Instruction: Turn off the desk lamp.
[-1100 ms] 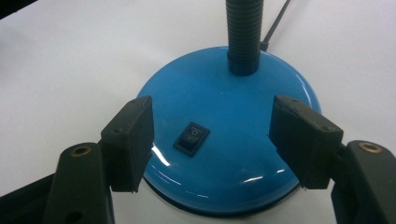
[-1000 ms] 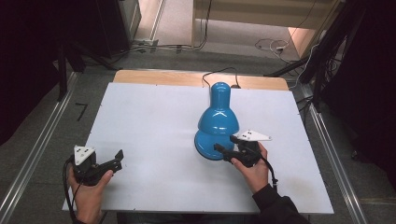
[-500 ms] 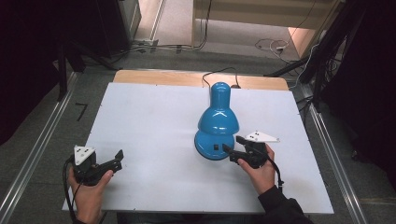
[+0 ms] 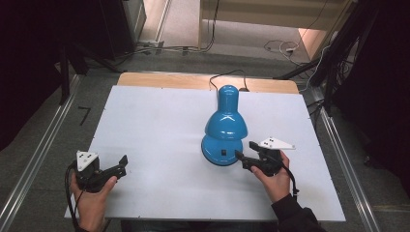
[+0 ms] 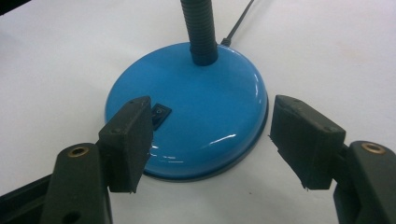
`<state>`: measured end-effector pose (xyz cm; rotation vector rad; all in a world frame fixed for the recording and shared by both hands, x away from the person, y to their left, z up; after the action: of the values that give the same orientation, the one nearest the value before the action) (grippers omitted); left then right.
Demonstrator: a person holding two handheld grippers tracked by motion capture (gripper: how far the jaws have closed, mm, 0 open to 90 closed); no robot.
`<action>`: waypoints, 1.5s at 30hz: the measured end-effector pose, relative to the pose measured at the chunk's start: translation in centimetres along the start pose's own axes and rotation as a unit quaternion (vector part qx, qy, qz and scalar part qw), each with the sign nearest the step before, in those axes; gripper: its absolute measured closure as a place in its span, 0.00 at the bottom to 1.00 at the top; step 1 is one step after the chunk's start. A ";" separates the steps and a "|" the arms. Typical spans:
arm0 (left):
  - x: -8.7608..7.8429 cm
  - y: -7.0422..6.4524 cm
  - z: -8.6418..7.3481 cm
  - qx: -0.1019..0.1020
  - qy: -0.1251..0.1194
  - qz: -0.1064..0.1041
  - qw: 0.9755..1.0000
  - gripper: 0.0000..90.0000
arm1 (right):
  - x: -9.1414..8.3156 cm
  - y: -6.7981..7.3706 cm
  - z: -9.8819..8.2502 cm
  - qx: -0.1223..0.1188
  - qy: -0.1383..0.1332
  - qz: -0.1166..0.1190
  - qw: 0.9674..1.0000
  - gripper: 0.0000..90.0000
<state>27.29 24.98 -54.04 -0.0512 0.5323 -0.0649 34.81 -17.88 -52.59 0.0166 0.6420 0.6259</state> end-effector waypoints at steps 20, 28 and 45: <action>0.0 0.0 0.0 0.000 0.000 0.001 1.000 0.02 | -2.1 -2.2 -0.7 0.020 -0.009 -0.018 1.000 0.30; 0.0 0.0 0.0 0.000 0.000 0.000 1.000 0.02 | -2.9 -3.1 -0.9 0.029 -0.012 -0.025 0.999 0.30; 0.0 -0.1 0.0 -0.001 0.000 -0.001 1.000 0.02 | -4.9 -5.6 -1.6 0.056 -0.019 -0.049 0.997 0.30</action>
<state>27.32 24.90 -54.05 -0.0537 0.5324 -0.0659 33.87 -25.46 -52.27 0.1002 0.6365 0.4938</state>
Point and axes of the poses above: each handheld gripper's, and its own axes: x roughly forward along the jaws, z roughly out of its top, y roughly to its left, the point moved 8 cm from there along x, roughly forward along the jaws, and after that the axes turned 6 degrees about x, right-handed, at the moved point
